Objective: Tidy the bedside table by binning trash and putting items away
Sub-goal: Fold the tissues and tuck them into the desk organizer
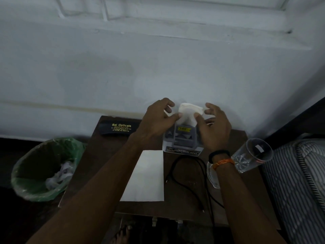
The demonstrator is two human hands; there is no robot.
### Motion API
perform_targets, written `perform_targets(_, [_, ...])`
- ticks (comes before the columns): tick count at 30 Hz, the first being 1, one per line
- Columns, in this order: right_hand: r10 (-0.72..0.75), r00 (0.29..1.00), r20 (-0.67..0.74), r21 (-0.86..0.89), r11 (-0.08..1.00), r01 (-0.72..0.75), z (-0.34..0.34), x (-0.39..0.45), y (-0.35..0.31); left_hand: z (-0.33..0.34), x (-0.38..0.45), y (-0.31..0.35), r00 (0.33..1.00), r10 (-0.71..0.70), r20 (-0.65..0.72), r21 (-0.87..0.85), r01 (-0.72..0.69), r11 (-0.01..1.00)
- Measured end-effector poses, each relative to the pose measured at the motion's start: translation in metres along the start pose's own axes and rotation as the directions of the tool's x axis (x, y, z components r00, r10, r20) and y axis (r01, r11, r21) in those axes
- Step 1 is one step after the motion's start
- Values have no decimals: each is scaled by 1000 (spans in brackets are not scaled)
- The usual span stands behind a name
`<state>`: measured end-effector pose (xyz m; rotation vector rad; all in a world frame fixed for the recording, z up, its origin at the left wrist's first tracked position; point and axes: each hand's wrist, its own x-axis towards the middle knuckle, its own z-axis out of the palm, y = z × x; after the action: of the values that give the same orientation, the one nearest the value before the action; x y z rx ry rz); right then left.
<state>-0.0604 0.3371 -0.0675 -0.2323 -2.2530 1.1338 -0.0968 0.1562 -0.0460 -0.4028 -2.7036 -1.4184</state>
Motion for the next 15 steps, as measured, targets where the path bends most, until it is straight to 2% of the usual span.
perform_targets(4, [36, 993, -116, -44, 998, -41, -10, -7, -12, -26, -38, -13, 991, -104, -88, -25, 103, 994])
perform_targets(7, [-27, 998, -64, -65, 998, 23, -13, -27, -28, -41, -71, -29, 977, -199, -72, 28, 201, 979])
perform_targets(10, [-102, 974, 204, -46, 992, 113, -14, -60, -39, -48, -103, -47, 958, -285, -39, 93, 287, 953])
perform_targets(13, [72, 862, 503, -75, 996, -39, -4, -95, -38, -50, -128, -65, 935, -348, -66, 136, 354, 925])
perform_targets(15, [149, 778, 610, -185, 982, -43, 5, -111, -35, -49, -137, -75, 910, -409, -71, 171, 415, 894])
